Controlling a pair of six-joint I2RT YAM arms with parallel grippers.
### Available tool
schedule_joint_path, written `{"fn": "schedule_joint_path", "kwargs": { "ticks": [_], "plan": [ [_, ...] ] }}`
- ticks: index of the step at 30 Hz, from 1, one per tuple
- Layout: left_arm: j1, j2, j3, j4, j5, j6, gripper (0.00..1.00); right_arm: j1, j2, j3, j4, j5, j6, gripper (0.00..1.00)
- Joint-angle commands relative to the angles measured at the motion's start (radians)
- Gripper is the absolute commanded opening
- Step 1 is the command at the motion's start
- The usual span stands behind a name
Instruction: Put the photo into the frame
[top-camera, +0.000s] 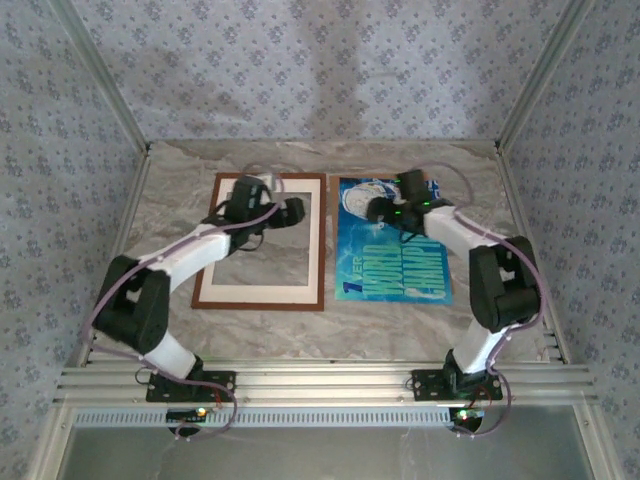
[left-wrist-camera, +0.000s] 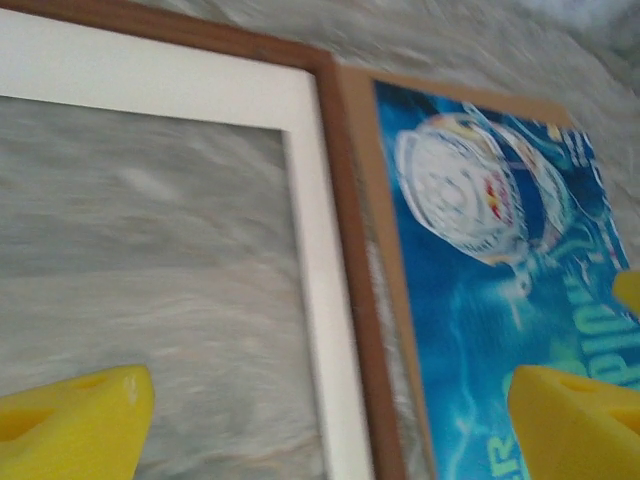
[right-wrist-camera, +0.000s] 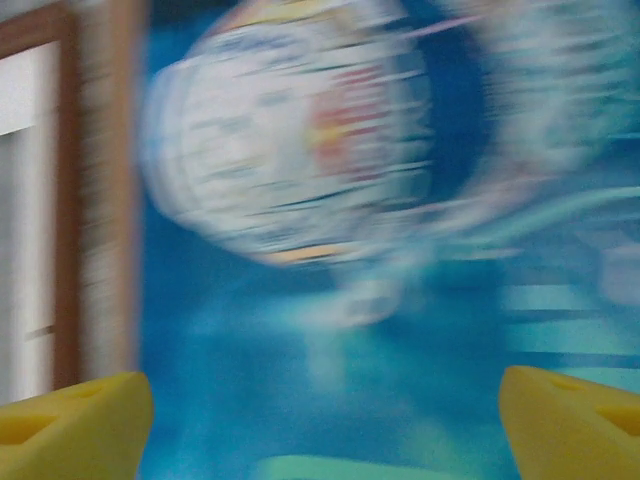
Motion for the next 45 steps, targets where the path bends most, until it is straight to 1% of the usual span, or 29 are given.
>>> {"fn": "schedule_joint_path", "kwargs": {
  "ticks": [1,3,5,9,13,17,21,27,31,37,43,45],
  "plan": [
    [-0.083,0.101,0.108,-0.076,-0.007,0.038,0.9,-0.123,-0.044,-0.05,-0.112,0.045,-0.104,0.94],
    [-0.137,0.177,0.199,-0.131,-0.027,0.064,0.9,-0.184,-0.055,-0.076,-0.111,0.026,-0.108,0.95],
    [-0.176,0.243,0.276,-0.178,-0.039,0.085,0.9,-0.212,-0.057,-0.089,-0.116,0.015,-0.118,0.95],
    [-0.224,0.368,0.411,-0.255,-0.03,0.103,0.89,-0.226,-0.047,-0.093,-0.16,0.06,-0.104,0.95],
    [-0.256,0.469,0.529,-0.319,-0.033,0.128,0.89,-0.251,-0.015,-0.074,-0.15,0.084,-0.11,0.95],
    [-0.264,0.572,0.654,-0.386,-0.034,0.14,0.89,-0.276,0.073,0.021,-0.132,0.024,-0.13,0.95],
    [-0.266,0.631,0.727,-0.415,-0.025,0.15,0.88,-0.289,0.163,0.138,-0.151,-0.038,-0.157,0.94],
    [-0.27,0.683,0.773,-0.435,-0.013,0.151,0.88,-0.299,0.291,0.26,-0.169,-0.115,-0.17,0.92],
    [-0.269,0.699,0.776,-0.437,-0.011,0.151,0.88,-0.309,0.353,0.335,-0.202,-0.136,-0.168,0.91],
    [-0.27,0.711,0.775,-0.431,-0.003,0.15,0.88,-0.325,0.401,0.392,-0.264,-0.18,-0.193,0.9],
    [-0.269,0.718,0.781,-0.431,0.004,0.153,0.87,-0.349,0.396,0.377,-0.285,-0.232,-0.236,0.89],
    [-0.27,0.722,0.782,-0.43,0.003,0.154,0.87,-0.365,0.394,0.373,-0.287,-0.297,-0.259,0.88]
  ]
}}
